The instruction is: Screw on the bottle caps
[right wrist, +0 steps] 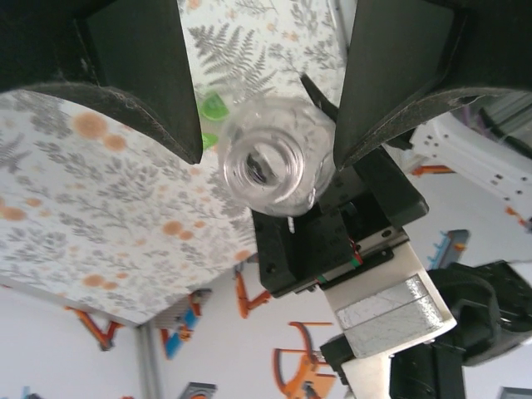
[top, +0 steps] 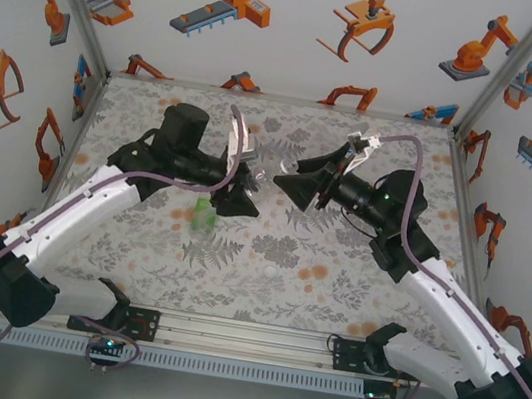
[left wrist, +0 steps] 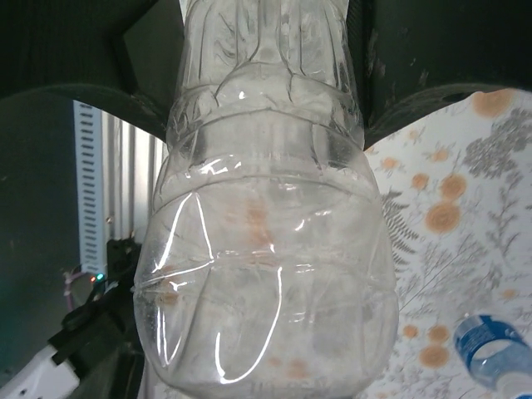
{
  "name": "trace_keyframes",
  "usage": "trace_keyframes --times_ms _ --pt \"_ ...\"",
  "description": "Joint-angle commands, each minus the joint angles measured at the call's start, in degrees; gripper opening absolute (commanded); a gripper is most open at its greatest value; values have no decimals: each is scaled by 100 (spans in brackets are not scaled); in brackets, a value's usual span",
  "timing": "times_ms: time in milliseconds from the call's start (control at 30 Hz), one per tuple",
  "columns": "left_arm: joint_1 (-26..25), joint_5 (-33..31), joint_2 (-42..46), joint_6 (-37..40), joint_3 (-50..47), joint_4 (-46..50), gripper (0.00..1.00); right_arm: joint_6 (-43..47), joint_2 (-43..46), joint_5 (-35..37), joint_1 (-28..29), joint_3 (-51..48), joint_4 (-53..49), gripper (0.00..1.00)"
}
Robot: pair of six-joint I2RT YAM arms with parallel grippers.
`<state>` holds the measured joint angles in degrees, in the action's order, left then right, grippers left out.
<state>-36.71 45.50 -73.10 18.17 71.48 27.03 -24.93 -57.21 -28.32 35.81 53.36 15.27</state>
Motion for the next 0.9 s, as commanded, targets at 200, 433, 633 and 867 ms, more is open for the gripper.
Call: trace_keyframes --times_ms 200,433,633,867 --pt "150 -469 -152 982 305 1170 7 729 337 818 31 318 -1522 58" --pt "102 -1316 -216 1468 113 1608 2 782 156 1661 31 535 -3209 50" --pt "66 -1254 -63 1505 -266 1218 10 642 -291 1647 69 490 -4199 45" --pt "40 -1327 6 1483 -292 1182 10 224 -667 2348 424 133 -4881 44"
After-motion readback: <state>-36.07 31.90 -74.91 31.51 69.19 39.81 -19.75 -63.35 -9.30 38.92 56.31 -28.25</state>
